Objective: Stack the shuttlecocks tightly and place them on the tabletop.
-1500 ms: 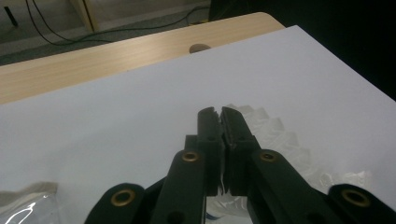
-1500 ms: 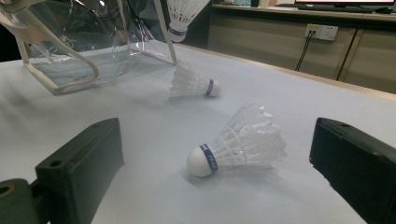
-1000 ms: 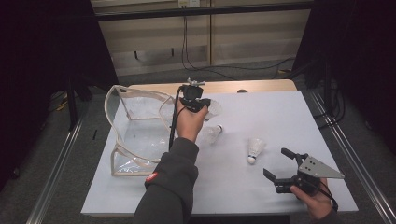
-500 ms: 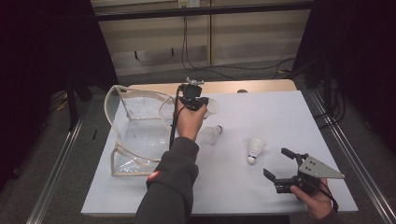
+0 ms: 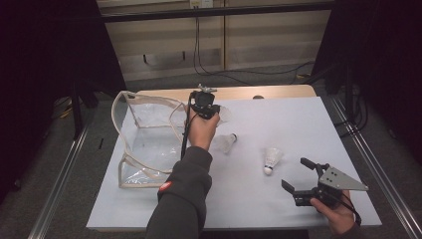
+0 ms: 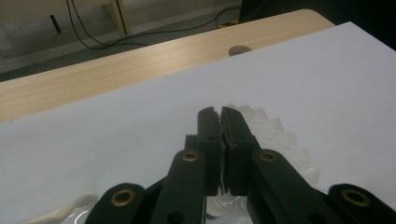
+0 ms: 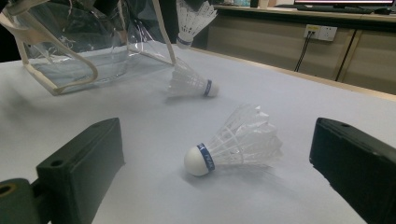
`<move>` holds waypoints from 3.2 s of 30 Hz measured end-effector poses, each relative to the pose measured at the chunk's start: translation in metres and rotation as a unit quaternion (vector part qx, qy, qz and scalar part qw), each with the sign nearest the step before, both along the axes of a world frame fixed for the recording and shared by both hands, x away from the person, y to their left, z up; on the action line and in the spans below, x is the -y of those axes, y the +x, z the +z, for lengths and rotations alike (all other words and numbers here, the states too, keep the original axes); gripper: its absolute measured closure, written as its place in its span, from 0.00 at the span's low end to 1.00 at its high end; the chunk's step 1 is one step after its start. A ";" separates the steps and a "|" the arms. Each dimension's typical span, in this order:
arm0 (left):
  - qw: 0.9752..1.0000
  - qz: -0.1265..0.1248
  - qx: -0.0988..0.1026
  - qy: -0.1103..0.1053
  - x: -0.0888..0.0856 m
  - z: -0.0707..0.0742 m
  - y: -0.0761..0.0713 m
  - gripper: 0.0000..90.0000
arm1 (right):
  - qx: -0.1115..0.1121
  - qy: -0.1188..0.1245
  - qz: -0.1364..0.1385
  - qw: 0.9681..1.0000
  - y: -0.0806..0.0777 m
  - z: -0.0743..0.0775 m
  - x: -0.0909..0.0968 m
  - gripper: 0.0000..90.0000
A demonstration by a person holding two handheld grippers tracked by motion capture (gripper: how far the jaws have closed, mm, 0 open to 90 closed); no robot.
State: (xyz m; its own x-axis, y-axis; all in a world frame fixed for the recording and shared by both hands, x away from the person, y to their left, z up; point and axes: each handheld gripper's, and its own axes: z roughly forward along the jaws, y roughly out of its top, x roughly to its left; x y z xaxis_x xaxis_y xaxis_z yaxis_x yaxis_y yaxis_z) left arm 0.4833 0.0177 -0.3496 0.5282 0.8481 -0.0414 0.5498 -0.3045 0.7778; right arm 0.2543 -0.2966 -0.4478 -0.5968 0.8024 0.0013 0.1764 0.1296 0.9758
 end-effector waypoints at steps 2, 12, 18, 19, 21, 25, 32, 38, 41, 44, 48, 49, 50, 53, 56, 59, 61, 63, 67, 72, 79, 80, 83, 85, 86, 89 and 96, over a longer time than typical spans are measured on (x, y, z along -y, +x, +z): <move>1.000 0.002 -0.002 0.002 -0.001 -0.002 0.001 0.97 | 0.000 0.000 0.000 1.000 0.000 0.000 0.000 0.03; 1.000 0.003 -0.005 0.011 0.002 -0.010 0.003 0.97 | 0.001 0.001 -0.002 1.000 -0.001 0.000 0.002 0.03; 1.000 0.007 -0.007 0.014 0.001 -0.014 0.004 0.97 | 0.000 0.000 -0.005 1.000 -0.002 0.000 0.003 0.03; 1.000 0.008 -0.008 0.016 0.002 -0.014 0.004 0.97 | 0.001 0.001 -0.005 1.000 -0.002 0.000 0.004 0.03; 1.000 0.007 -0.009 0.017 0.002 -0.015 0.005 0.97 | 0.001 0.001 -0.005 1.000 -0.002 0.000 0.004 0.03; 1.000 0.006 -0.010 0.021 0.002 -0.016 0.005 0.97 | 0.000 0.000 -0.005 1.000 -0.002 0.000 0.004 0.03; 1.000 0.008 -0.013 0.024 0.004 -0.020 0.005 0.97 | -0.001 -0.001 -0.005 1.000 -0.002 0.000 0.004 0.03; 0.999 0.012 -0.018 0.027 0.004 -0.023 0.005 0.97 | 0.000 -0.001 -0.005 1.000 -0.003 0.000 0.004 0.03; 0.999 0.013 -0.019 0.023 0.005 -0.024 0.005 0.97 | 0.000 0.000 -0.006 1.000 -0.002 0.000 0.004 0.03; 0.999 0.010 -0.025 0.027 0.006 -0.025 0.004 0.97 | 0.002 0.000 -0.004 1.000 -0.002 0.000 0.004 0.03; 0.999 0.016 -0.028 0.028 0.007 -0.027 0.004 0.97 | 0.003 -0.001 -0.006 1.000 -0.002 0.000 0.004 0.03; 0.999 0.017 -0.026 0.028 0.008 -0.028 0.003 0.97 | 0.003 -0.001 -0.005 1.000 -0.002 0.000 0.004 0.03; 0.999 0.016 -0.029 0.030 0.008 -0.028 0.003 0.97 | 0.003 0.000 -0.005 1.000 -0.002 0.000 0.004 0.03; 0.999 0.018 -0.031 0.032 0.010 -0.031 0.004 0.97 | 0.003 0.000 -0.004 1.000 -0.002 0.000 0.004 0.03; 0.999 0.021 -0.029 0.036 0.011 -0.034 0.004 0.97 | 0.001 0.001 -0.004 1.000 -0.003 0.001 0.004 0.03; 0.999 0.025 -0.028 0.037 0.011 -0.036 0.005 0.97 | 0.001 0.001 -0.004 1.000 -0.003 0.001 0.004 0.03; 0.999 0.024 -0.026 0.040 0.012 -0.037 0.006 0.97 | 0.003 0.000 -0.004 1.000 -0.003 0.001 0.004 0.03; 0.998 0.024 -0.026 0.042 0.012 -0.038 0.006 0.97 | 0.003 0.000 -0.004 1.000 -0.003 0.001 0.005 0.03; 0.998 0.025 -0.027 0.047 0.012 -0.040 0.007 0.97 | 0.002 0.000 -0.004 1.000 -0.003 0.001 0.005 0.03; 0.998 0.029 -0.026 0.048 0.013 -0.043 0.009 0.97 | 0.002 0.001 -0.003 1.000 -0.004 0.001 0.005 0.03; 0.998 0.031 -0.027 0.054 0.015 -0.048 0.011 0.96 | 0.001 0.000 -0.004 1.000 -0.004 0.001 0.005 0.03; 0.998 0.030 -0.026 0.057 0.015 -0.048 0.011 0.96 | 0.002 -0.001 -0.004 1.000 -0.003 0.001 0.005 0.03; 0.997 0.029 -0.029 0.059 0.016 -0.050 0.011 0.96 | 0.001 0.001 -0.003 1.000 -0.004 0.001 0.005 0.03; 0.997 0.032 -0.027 0.059 0.016 -0.051 0.012 0.96 | 0.002 0.000 -0.001 1.000 -0.004 0.001 0.005 0.03; 0.997 0.032 -0.028 0.058 0.016 -0.052 0.012 0.95 | 0.004 -0.001 -0.001 1.000 -0.004 0.001 0.005 0.03; 0.997 0.032 -0.025 0.058 0.017 -0.052 0.013 0.95 | 0.003 -0.001 -0.001 1.000 -0.004 0.002 0.004 0.03; 0.998 0.027 -0.026 0.055 0.022 -0.054 0.013 0.93 | 0.005 -0.002 0.002 1.000 -0.005 0.002 0.004 0.03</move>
